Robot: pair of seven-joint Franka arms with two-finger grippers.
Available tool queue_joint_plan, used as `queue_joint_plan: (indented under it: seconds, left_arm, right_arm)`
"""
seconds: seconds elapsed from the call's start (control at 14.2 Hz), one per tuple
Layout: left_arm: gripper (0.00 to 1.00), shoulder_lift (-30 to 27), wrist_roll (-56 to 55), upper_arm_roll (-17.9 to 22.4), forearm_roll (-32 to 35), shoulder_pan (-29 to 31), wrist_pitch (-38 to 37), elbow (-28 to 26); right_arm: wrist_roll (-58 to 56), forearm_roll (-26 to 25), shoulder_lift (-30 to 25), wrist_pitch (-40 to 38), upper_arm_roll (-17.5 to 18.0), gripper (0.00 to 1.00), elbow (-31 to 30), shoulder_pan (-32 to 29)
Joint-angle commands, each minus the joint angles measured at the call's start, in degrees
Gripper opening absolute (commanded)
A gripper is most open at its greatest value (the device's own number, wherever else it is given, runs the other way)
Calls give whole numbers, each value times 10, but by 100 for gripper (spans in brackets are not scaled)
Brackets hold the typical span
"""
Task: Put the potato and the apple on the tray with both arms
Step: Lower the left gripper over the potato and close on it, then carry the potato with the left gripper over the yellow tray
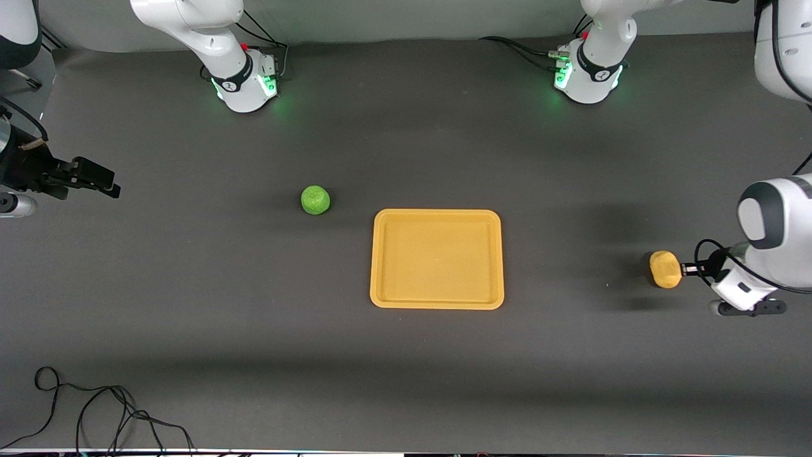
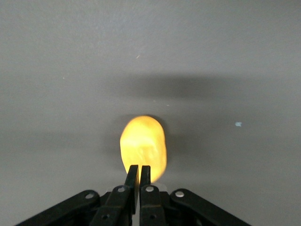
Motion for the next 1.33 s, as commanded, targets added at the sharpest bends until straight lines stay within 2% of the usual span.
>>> queue_joint_plan:
  seconds: [0.0, 0.07, 0.28, 0.42, 0.56, 0.63, 0.7, 0.77, 0.84, 0.91, 1.05, 1.26]
  left_arm:
    - [18, 15, -24, 4, 26, -27, -33, 18]
    - [29, 30, -28, 4, 48, -24, -24, 15]
    - [59, 52, -23, 8, 52, -17, 24, -12]
    - [75, 52, -22, 9, 54, -14, 58, -39]
    - [82, 53, -21, 9, 57, -10, 96, -68]
    - [82, 53, -21, 9, 64, -7, 108, -77]
    - [68, 55, -22, 9, 71, -6, 121, -84]
    - [38, 56, -25, 9, 71, -6, 124, -86]
    - [15, 51, -34, 8, 69, -6, 113, -81]
    - [0, 39, -36, 8, 64, -7, 100, -75]
    - [0, 18, -69, 2, 62, -17, 32, -43]
    - [0, 26, -211, -36, 33, -55, -53, 46]
  right_arm:
    - [-12, -3, 4, -8, -4, 100, 8, 4]
    - [-12, -3, 4, -8, -4, 100, 8, 4]
    - [-12, -3, 4, -7, -4, 100, 7, 3]
    - [-12, -2, 4, -7, -4, 100, 7, 3]
    - [-12, -2, 4, -7, -4, 100, 7, 3]
    - [-12, -2, 4, -7, -4, 100, 7, 3]
    - [-12, -2, 4, -7, -4, 100, 7, 3]
    - [-12, -2, 4, -7, -4, 100, 7, 3]
    - [-11, -2, 4, -7, -4, 100, 7, 3]
    - [-10, -2, 4, -7, -4, 100, 7, 4]
    - [-4, 0, 0, -7, -4, 100, 0, 6]
    - [-2, 2, -3, -7, -3, 100, -2, 7]
